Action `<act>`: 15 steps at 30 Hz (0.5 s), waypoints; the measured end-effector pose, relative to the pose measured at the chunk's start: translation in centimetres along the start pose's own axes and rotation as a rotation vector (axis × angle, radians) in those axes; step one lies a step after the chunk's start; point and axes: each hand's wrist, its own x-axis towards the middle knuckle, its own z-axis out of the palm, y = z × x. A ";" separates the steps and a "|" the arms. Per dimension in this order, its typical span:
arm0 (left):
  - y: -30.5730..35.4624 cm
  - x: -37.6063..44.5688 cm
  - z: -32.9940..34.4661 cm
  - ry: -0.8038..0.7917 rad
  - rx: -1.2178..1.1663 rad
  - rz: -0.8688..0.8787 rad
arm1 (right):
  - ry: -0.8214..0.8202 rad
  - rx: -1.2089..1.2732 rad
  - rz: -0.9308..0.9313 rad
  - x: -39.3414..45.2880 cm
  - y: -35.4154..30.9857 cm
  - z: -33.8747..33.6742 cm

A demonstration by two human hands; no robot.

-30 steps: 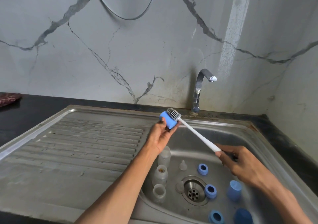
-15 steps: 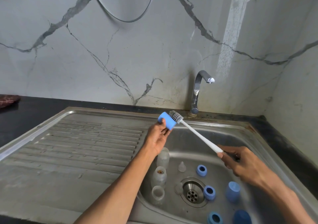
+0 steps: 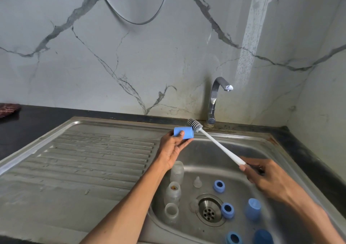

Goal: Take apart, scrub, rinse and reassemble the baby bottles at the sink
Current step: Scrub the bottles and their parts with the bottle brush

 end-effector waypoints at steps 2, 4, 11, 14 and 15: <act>-0.1 -0.1 0.2 0.019 -0.017 0.009 | -0.003 0.004 0.006 0.0 0.0 -0.1; -0.4 -0.2 0.5 0.033 -0.026 0.017 | -0.001 0.014 0.005 0.1 -0.1 -0.1; -0.7 0.2 0.5 0.147 -0.103 0.068 | 0.001 0.032 -0.046 0.1 0.1 0.6; -0.9 0.2 0.3 0.110 -0.050 0.048 | 0.033 0.045 -0.059 0.1 -0.2 1.2; -1.3 0.0 0.4 0.082 0.015 0.022 | 0.048 0.049 -0.060 0.2 -0.2 1.4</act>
